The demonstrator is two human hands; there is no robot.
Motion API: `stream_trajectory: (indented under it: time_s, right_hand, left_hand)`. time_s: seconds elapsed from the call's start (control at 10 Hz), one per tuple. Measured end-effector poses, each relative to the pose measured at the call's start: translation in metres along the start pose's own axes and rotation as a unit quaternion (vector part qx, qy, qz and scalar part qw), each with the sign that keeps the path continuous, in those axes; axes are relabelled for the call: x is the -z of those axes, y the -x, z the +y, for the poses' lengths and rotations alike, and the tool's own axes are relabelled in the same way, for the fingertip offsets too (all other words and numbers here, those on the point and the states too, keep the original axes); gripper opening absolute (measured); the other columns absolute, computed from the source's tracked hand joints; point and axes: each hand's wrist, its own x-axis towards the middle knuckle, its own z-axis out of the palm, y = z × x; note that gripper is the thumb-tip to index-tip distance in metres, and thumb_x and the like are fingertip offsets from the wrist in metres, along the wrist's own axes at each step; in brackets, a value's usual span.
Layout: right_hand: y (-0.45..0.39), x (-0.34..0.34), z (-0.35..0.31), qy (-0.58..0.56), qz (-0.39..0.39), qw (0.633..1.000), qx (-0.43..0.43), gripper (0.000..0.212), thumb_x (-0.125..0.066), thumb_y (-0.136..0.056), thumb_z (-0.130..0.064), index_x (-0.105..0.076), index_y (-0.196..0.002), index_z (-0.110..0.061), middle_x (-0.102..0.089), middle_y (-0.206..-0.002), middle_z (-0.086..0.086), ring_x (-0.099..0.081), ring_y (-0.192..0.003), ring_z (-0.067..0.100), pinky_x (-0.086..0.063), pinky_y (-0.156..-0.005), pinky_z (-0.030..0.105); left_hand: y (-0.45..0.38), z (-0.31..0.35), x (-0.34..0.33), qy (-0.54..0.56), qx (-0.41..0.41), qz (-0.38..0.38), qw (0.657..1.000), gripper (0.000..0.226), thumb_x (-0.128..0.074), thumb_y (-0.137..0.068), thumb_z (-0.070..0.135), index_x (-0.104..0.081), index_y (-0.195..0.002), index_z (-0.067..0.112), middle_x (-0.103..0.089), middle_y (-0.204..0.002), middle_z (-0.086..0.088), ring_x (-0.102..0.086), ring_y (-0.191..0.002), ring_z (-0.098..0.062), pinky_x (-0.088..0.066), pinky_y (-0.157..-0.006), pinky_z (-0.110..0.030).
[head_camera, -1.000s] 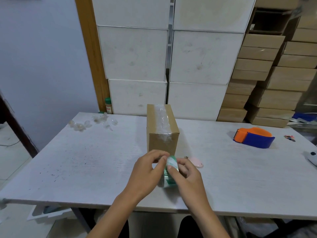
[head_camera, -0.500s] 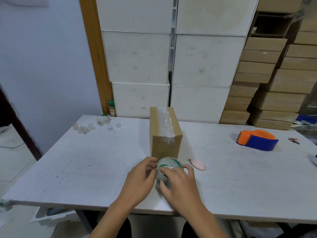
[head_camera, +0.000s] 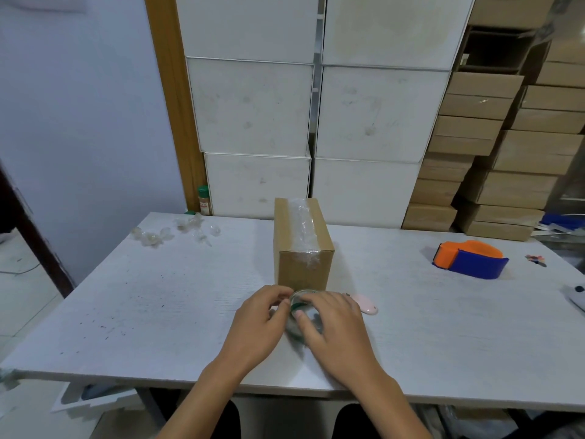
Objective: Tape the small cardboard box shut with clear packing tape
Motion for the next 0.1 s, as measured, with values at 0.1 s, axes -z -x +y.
stream_trajectory:
  time_s: [0.1]
  right_hand:
    - [-0.002, 0.0068, 0.0018, -0.039, 0.024, 0.999, -0.013, 0.027, -0.053, -0.098, -0.047, -0.069, -0.12, -0.04, -0.068, -0.119, -0.026, -0.057, -0.116, 0.0, -0.045, -0.108, 0.038]
  left_hand:
    - [-0.0007, -0.0019, 0.0003, 0.005, 0.004, 0.016, 1.0, 0.024, -0.058, -0.107, 0.024, -0.068, -0.109, 0.045, -0.071, -0.11, 0.027, -0.064, -0.109, 0.012, -0.053, -0.085, -0.006]
